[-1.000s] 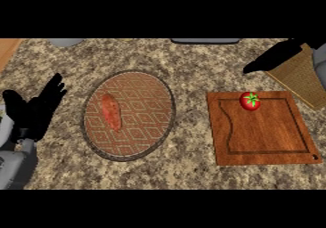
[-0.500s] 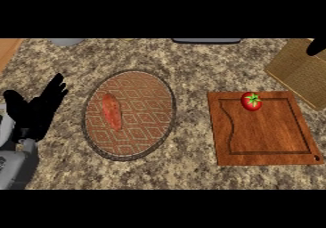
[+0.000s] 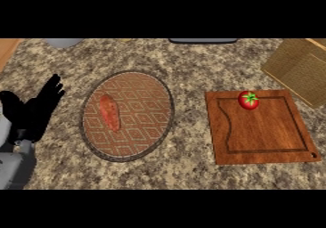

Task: Pick the tomato from the cutting board and place it in the basket

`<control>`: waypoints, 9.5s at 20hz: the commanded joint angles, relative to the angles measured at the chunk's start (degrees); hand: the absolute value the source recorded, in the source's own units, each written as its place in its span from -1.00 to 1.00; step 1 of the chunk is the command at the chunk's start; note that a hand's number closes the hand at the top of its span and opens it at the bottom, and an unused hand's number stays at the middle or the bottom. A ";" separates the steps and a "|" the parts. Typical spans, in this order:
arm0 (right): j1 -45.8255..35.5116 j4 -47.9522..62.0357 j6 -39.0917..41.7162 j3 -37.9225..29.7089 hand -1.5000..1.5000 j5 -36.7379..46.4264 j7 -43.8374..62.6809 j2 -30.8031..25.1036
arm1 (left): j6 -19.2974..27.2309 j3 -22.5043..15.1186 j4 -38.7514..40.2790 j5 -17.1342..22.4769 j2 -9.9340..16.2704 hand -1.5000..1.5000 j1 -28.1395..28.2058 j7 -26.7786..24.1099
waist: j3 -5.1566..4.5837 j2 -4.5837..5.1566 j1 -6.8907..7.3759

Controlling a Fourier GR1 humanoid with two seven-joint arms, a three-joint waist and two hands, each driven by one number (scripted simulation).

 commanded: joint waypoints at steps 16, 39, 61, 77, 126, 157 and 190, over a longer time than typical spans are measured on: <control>29.35 -16.94 -22.08 -6.35 -1.00 10.92 -15.03 12.22 | -0.96 1.12 -2.85 -3.50 -3.29 0.00 2.29 1.04 | 0.04 0.13 0.42; 25.36 8.34 -26.34 -4.77 -1.00 27.61 -31.32 21.66 | -3.78 5.97 3.46 -7.94 -6.84 0.00 -2.10 -0.60 | 0.02 0.31 0.30; 29.94 5.72 -28.92 -6.85 -1.00 35.37 -35.30 25.68 | -8.65 10.29 0.66 -9.75 -7.57 0.00 0.05 0.02 | 0.02 0.21 0.34; 23.88 13.67 -29.38 -4.28 1.00 44.64 -39.84 26.98 | -7.68 10.78 -0.14 -12.05 -10.19 0.00 0.44 0.53 | 0.02 0.23 0.44; -27.65 31.03 -82.93 0.30 1.00 54.57 32.59 32.79 | -8.11 9.39 -1.67 -12.98 -11.83 0.00 -0.11 1.42 | -0.04 0.67 1.68; -4.70 33.23 -96.57 -13.59 -1.00 50.16 17.57 17.36 | -12.29 13.03 -0.20 -10.95 -8.25 0.00 -0.91 1.67 | 0.03 0.62 1.24; 41.50 -19.77 -78.71 -36.70 -1.00 14.26 3.20 8.54 | -9.33 14.81 -2.72 -11.98 -9.07 0.00 2.78 3.89 | 0.02 -1.03 -5.03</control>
